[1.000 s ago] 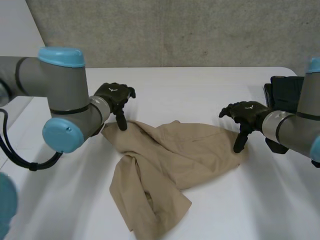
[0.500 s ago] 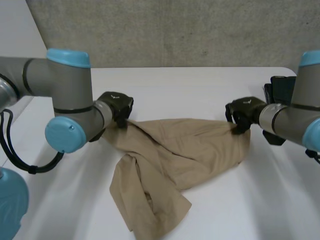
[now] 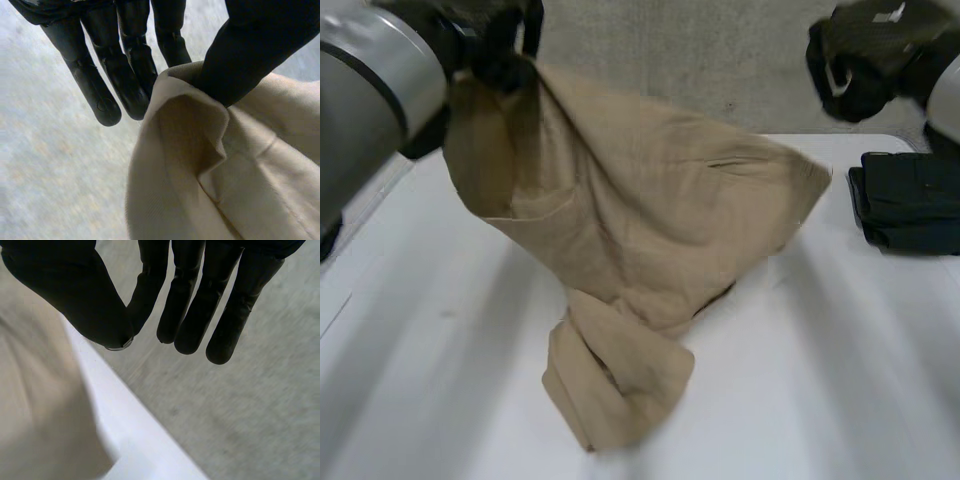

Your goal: Fold the laundry.

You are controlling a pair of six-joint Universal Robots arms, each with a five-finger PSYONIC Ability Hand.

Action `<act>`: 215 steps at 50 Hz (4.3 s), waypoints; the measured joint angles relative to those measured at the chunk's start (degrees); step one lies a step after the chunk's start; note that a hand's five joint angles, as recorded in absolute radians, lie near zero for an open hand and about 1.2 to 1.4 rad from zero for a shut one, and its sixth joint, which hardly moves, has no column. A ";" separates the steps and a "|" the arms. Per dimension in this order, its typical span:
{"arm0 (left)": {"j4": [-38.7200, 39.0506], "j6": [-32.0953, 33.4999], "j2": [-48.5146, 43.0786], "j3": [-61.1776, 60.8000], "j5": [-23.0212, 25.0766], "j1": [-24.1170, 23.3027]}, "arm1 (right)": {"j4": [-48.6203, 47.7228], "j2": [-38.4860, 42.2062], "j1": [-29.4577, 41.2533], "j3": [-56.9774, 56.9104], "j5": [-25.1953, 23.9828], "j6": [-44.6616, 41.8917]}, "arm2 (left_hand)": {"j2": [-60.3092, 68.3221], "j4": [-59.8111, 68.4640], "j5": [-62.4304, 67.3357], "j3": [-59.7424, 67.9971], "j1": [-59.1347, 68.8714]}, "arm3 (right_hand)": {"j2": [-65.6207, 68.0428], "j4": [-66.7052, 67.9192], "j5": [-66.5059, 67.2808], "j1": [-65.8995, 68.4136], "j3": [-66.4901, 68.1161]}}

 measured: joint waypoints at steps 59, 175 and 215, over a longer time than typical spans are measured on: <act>3.45 -2.57 19.23 -22.15 2.78 -9.78 | 12.33 42.21 10.65 -25.62 -26.40 -3.43 | 0.13 0.22 -0.03 0.24 0.00 | -54.25 -54.60 -53.20 -45.86 -55.46; 9.79 -2.89 21.76 -28.42 3.14 -2.85 | 3.73 4.55 1.34 1.92 -13.89 -1.14 | 0.20 0.26 -0.03 0.27 0.00 | -51.90 -52.28 -51.10 -45.28 -52.62; 10.70 -2.61 21.41 -29.31 3.18 -3.92 | 30.05 50.15 15.61 -34.52 -33.96 -13.30 | 0.20 0.27 -0.03 0.28 0.00 | 0.60 -0.61 -2.11 -6.48 -1.03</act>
